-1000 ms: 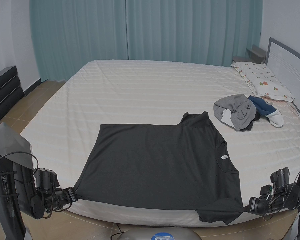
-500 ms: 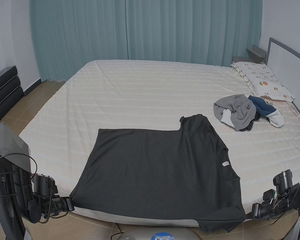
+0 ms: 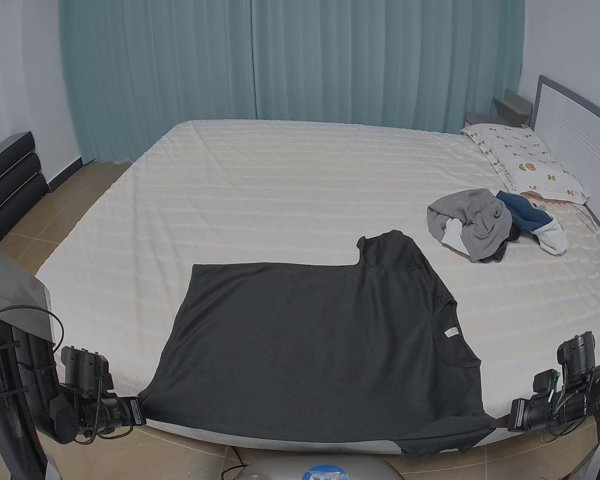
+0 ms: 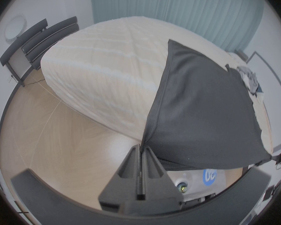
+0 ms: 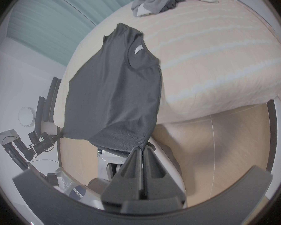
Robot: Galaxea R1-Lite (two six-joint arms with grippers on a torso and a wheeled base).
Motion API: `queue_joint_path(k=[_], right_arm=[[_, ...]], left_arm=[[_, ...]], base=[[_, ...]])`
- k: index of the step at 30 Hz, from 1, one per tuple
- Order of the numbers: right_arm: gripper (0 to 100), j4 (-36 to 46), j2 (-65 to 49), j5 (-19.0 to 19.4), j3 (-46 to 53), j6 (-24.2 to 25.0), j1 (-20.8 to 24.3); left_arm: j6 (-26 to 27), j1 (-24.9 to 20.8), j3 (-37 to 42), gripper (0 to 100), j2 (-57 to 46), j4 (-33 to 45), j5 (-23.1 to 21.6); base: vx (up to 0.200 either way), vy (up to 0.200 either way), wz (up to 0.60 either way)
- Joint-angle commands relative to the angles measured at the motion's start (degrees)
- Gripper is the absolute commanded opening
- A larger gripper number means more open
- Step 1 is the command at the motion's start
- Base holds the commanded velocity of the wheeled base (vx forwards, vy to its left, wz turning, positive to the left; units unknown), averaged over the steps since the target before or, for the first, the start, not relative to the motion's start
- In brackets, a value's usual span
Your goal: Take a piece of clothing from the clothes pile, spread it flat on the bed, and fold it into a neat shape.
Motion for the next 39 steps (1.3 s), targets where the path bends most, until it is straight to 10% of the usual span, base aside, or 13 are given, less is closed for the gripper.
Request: queue_joint_path(k=[1,13,39], right_arm=[[0,-1.0,-1.6,0.1,-2.7,1.1,-0.1],[0,-0.4,1.1,-0.1,-15.9,5.9,0.0],[0,-0.8,6.0,-0.2,-24.1,8.1,0.0]], left_arm=[[-4.5,0.1,-3.5,0,-1.4,-0.6,-0.4],[-27.7,-1.8,-16.5,0,-1.4,-0.5,-0.6],[-31.7,-3.0,-21.9,0,-1.4,-0.4,-0.2]], base=[[0.0,0.0,0.0],[0.0,0.0,0.0],[0.0,0.0,0.0]])
